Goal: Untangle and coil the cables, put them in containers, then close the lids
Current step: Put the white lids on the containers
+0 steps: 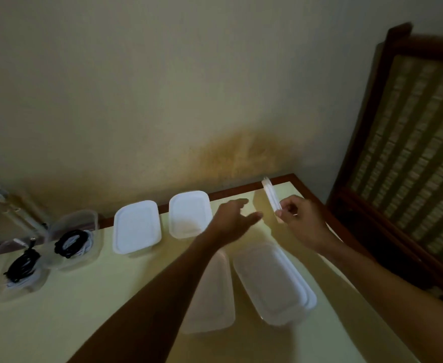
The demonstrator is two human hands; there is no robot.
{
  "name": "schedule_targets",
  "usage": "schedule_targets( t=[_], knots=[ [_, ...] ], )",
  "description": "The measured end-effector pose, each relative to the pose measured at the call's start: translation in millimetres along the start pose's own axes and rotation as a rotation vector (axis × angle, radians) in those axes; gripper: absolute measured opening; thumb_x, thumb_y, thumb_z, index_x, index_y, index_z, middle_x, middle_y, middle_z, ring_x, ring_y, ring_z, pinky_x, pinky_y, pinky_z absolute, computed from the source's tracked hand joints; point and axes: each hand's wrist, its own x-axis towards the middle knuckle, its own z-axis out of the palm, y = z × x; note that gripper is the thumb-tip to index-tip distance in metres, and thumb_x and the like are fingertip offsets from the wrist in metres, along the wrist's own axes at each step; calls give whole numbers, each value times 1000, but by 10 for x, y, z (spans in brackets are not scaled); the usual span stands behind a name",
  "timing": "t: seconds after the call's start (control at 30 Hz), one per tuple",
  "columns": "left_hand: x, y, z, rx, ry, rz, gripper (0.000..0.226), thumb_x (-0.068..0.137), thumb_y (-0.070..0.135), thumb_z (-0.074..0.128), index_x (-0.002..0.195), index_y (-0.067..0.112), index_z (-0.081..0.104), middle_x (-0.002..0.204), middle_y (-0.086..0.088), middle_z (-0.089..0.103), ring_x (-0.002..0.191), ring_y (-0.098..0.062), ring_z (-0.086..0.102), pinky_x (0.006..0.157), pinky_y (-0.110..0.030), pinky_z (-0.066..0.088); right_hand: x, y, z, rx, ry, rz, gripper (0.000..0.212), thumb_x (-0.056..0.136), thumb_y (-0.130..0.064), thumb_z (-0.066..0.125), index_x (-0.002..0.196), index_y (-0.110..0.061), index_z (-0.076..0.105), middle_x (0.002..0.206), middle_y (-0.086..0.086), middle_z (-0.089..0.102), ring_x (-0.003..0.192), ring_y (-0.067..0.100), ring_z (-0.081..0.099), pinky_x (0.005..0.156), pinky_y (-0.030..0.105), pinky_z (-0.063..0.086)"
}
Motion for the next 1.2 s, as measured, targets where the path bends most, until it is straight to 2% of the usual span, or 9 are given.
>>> schedule_targets(
  t=[0.1, 0.23, 0.3, 0.4, 0.53, 0.7, 0.9, 1.03, 1.2],
  knots=[
    [-39, 204, 72, -109, 40, 57, 60, 94, 56, 48, 132, 10, 56, 132, -10, 61, 114, -26, 61, 92, -33, 47, -103, -231, 10, 222, -32, 62, 10, 85, -8, 75, 80, -14, 69, 73, 2, 67, 69, 16, 64, 70, 35, 53],
    [-243, 98, -235, -191, 173, 111, 31, 99, 32, 51, 100, 7, 69, 82, 1, 67, 67, -2, 57, 61, -11, 37, -259, -642, 167, 361, -129, 15, 9, 82, 2, 74, 88, -4, 73, 81, 13, 73, 74, 22, 70, 73, 31, 58],
    [-413, -55, -452, -160, 206, 119, 31, 100, 28, 49, 90, 6, 68, 69, 5, 61, 62, -4, 56, 59, -17, 39, -317, -883, 330, 402, -192, -13, 10, 81, 7, 72, 89, 1, 72, 82, 16, 72, 71, 17, 68, 69, 24, 58],
    [-720, -394, -783, -194, 337, 80, 27, 100, 28, 45, 97, 9, 64, 79, -2, 65, 70, -15, 62, 67, -34, 52, -378, -1211, 688, 353, -259, -86, 14, 82, 4, 73, 84, -10, 72, 76, 6, 70, 66, 7, 64, 66, 20, 54],
    [-1257, -995, -1302, -275, 759, -65, 42, 97, 2, 45, 138, 8, 47, 92, 0, 58, 75, -4, 54, 66, -10, 42, -445, -1610, 1181, 258, -121, -216, 10, 86, -5, 69, 85, -15, 71, 76, 6, 70, 66, 11, 61, 62, 23, 48],
    [-1829, -1830, -1942, -429, 1115, -354, 30, 89, 2, 43, 89, 14, 71, 95, 3, 63, 93, -19, 60, 83, -46, 55, -567, -1993, 1983, 25, -155, -574, 6, 88, -4, 64, 83, -4, 63, 75, 6, 62, 70, 26, 58, 64, 42, 52],
    [-2274, -2557, -2234, -336, 1091, -432, 27, 94, 7, 50, 112, 11, 70, 109, -5, 68, 101, -21, 62, 75, -25, 49, -526, -2340, 2970, -520, -308, -1011, 11, 77, 1, 71, 78, -6, 63, 72, 10, 59, 60, 27, 57, 52, 39, 48],
    [-2423, -3014, -2235, 104, 854, -442, 26, 95, 19, 60, 120, 12, 66, 109, -6, 72, 91, -18, 68, 79, -22, 52, -528, -2451, 3341, -908, -449, -1060, 20, 93, -3, 51, 108, -4, 63, 101, 13, 61, 88, 29, 60, 71, 36, 41],
    [-2400, -3073, -2325, 690, 490, -468, 40, 95, 48, 54, 124, 21, 62, 116, -3, 67, 101, -19, 65, 83, -32, 55, -551, -2490, 3487, -787, -377, -1022, 18, 58, 3, 81, 68, -7, 69, 61, 8, 54, 47, 23, 48, 48, 26, 25]
  ],
)
